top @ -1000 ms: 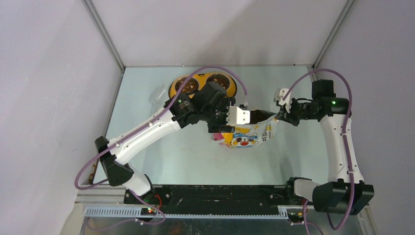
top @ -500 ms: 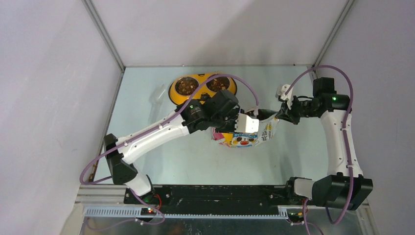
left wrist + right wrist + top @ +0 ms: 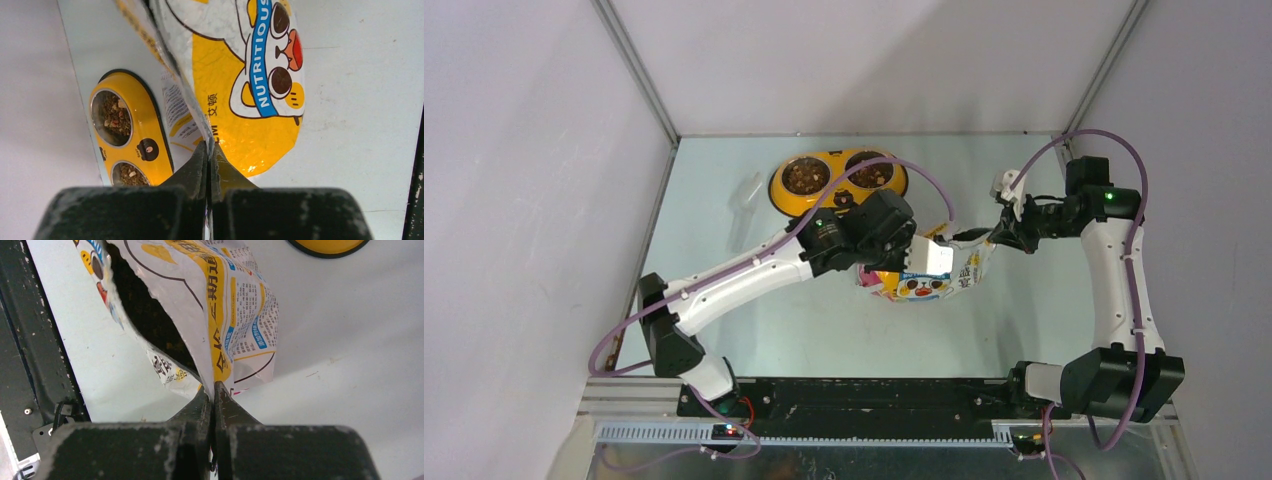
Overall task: Serve the pet food
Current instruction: Close the pet food bag at the center of the board.
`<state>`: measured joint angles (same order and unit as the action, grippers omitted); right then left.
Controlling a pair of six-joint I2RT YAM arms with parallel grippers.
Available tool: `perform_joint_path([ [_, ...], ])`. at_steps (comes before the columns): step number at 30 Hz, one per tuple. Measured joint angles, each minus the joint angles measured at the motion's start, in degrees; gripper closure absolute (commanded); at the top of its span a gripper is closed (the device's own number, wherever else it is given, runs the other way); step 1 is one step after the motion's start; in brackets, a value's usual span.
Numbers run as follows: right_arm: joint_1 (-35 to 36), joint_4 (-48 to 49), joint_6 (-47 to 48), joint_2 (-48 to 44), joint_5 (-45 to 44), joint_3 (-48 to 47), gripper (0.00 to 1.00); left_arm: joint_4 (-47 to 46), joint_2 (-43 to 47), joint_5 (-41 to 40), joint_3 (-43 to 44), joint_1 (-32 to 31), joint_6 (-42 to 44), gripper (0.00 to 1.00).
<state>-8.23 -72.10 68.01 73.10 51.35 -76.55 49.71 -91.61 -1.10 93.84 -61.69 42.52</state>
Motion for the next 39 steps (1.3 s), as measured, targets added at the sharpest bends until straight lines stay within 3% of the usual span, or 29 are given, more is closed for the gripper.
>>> perform_joint_path([
  [7, 0.04, -2.49, 4.81, -0.04, 0.42, -1.03, 0.98, -0.70, 0.24, 9.84, 0.46, 8.13, -2.84, 1.00],
  [12, 1.95, -4.09, 7.15, -1.64, -0.22, -1.07, 0.70, -0.09, 0.24, 14.10, 0.79, 11.85, -4.17, 1.00],
  [16, 5.60, -0.28, 6.40, -6.51, -2.56, -0.09, 0.58, 1.07, 0.24, 16.17, 0.81, 12.44, -5.07, 1.00],
  [26, 16.41, 12.66, 1.62, -16.44, -4.50, 6.99, 0.53, 2.32, 0.22, 17.84, 1.31, 12.52, -6.14, 1.00],
  [32, 18.40, 17.35, 2.10, -18.80, -7.04, 13.60, 0.53, 2.38, 0.20, 17.90, 1.31, 12.59, -6.19, 1.00],
  [39, 18.78, 20.74, 1.95, -19.65, -9.31, 14.62, 0.51, 2.75, 0.13, 17.88, 1.53, 12.59, -6.47, 1.00],
])
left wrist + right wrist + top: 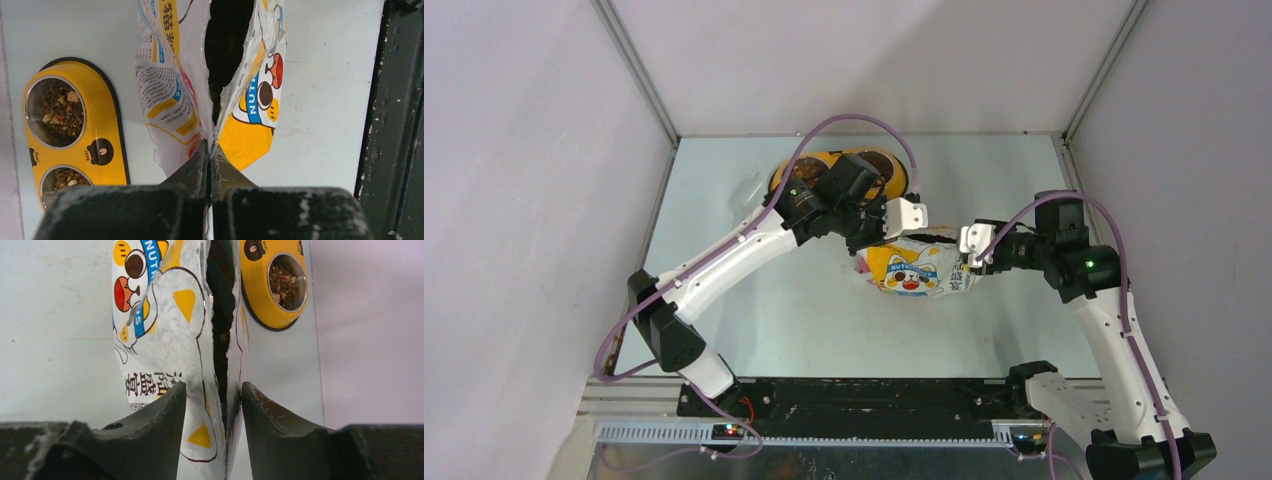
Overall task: Serve the pet food
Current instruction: Close the pet food bag at the center of the board.
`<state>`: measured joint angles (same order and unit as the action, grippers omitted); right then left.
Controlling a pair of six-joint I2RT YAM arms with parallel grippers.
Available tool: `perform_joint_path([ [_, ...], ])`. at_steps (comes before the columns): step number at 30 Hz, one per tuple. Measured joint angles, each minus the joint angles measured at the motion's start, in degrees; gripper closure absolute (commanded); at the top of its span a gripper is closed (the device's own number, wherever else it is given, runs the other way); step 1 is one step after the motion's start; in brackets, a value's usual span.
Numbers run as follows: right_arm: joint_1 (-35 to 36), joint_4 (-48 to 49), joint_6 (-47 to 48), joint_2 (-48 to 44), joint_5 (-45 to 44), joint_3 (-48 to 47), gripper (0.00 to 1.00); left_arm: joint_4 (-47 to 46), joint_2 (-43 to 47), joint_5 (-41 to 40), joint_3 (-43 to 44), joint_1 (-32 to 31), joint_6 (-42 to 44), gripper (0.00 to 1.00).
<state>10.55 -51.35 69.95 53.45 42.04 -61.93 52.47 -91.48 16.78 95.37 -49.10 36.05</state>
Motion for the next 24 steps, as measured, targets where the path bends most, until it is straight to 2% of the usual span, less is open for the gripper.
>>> perform_joint_path([
  [5, 0.00, -0.09, -1.03, 0.37, -1.22, -1.11, 0.48, 0.09, -0.02, -0.02, 0.02, 0.00, -0.07, 1.00],
  [19, 0.39, -4.04, 1.66, 0.09, -2.49, -2.16, 0.51, 0.42, -0.07, -0.07, 0.11, -0.02, -0.07, 1.00],
  [24, 1.40, -3.78, 2.51, -1.57, -3.91, -0.20, 0.57, 1.09, -0.48, -0.22, 0.87, -0.17, -0.09, 1.00],
])
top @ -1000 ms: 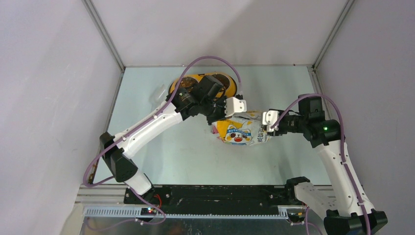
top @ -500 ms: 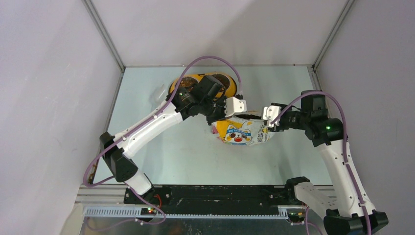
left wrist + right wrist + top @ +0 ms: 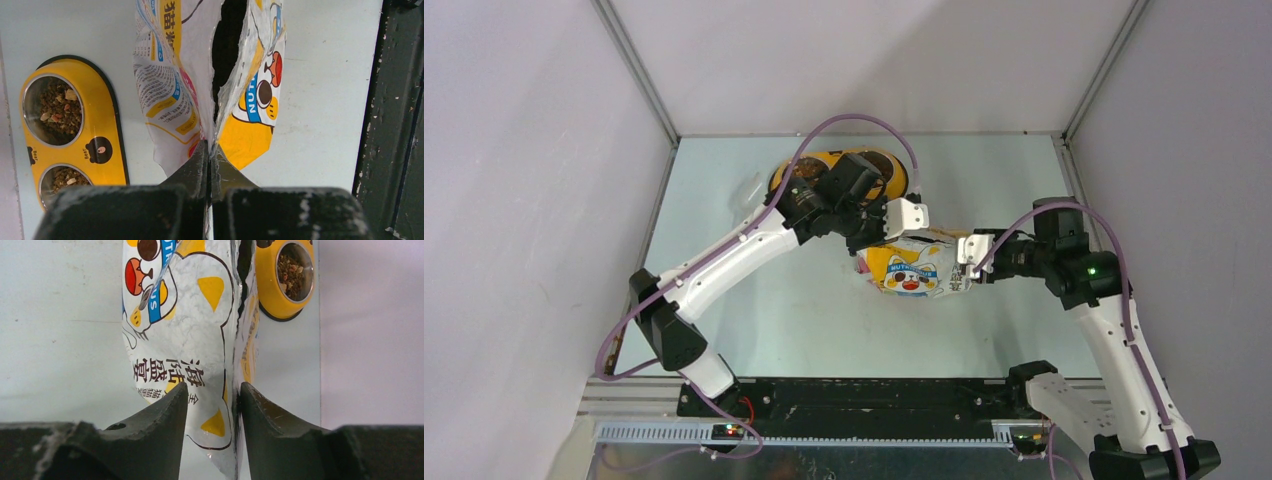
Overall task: Serve the pet food
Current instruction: Close the pet food bag at the center of the board.
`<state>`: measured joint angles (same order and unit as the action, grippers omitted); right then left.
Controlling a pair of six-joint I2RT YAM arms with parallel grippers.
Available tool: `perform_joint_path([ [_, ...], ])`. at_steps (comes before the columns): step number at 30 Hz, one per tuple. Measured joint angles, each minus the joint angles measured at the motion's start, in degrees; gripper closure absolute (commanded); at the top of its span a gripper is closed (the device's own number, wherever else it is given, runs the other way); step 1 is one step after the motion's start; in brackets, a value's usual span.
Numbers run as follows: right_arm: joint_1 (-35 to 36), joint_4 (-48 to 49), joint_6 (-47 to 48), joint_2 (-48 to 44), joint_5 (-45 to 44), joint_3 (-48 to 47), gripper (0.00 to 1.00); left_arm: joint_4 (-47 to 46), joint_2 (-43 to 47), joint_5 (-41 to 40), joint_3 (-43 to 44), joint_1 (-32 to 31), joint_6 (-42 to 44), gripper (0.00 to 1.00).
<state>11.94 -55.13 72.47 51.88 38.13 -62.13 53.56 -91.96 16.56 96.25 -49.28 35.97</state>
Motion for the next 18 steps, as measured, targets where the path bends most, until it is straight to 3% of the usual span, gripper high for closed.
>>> perform_joint_path([
  [7, 0.35, 4.31, -1.66, -0.20, -2.19, 1.33, 0.70, 0.24, -0.17, -0.50, 0.22, -0.22, 0.00, 1.00],
  [14, 0.50, 6.01, -3.85, -0.13, -3.80, 1.51, 0.99, 0.17, -0.20, -1.33, 0.33, -0.33, 0.00, 1.00],
  [18, 0.59, 5.97, -3.91, -0.13, -3.93, 1.62, 1.00, 0.37, -0.31, -1.42, 0.61, -0.44, 0.02, 1.00],
])
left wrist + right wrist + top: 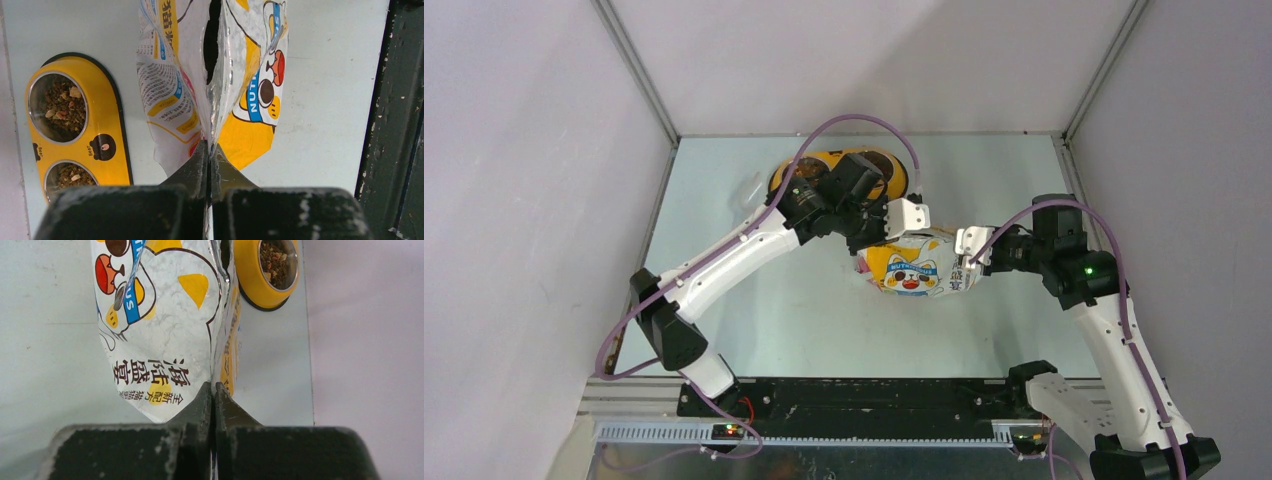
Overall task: Serve the pet food
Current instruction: Close the pet food bag at the center of the board.
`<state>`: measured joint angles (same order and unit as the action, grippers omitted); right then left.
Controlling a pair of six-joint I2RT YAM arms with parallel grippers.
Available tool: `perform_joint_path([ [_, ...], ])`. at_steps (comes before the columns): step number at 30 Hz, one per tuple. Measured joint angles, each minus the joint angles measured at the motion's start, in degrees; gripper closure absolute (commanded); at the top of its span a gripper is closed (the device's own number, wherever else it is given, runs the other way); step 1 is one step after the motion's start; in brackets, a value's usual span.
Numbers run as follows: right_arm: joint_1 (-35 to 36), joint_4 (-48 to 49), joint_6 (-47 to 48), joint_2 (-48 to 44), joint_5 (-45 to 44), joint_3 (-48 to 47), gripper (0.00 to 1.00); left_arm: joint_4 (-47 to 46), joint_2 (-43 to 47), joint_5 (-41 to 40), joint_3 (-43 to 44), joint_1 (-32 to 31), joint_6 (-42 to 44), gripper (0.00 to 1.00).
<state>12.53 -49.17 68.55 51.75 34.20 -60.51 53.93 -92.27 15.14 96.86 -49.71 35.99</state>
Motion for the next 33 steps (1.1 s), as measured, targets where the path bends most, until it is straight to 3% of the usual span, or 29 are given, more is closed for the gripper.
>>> perform_joint_path([
  [8, -1.25, -2.71, 1.16, 0.31, 2.05, -0.74, 1.00, 0.35, 0.61, 0.04, -1.09, -0.94, 3.19, 1.00],
  [19, -14.99, -19.63, 2.27, 12.98, 21.38, -11.17, 1.00, -1.90, 4.31, 0.50, -5.22, -3.74, 12.00, 1.00],
  [33, -17.35, -26.16, -8.02, 22.32, 29.18, -19.80, 1.00, 4.94, 4.31, 3.69, -1.36, -4.92, 15.28, 1.00],
])
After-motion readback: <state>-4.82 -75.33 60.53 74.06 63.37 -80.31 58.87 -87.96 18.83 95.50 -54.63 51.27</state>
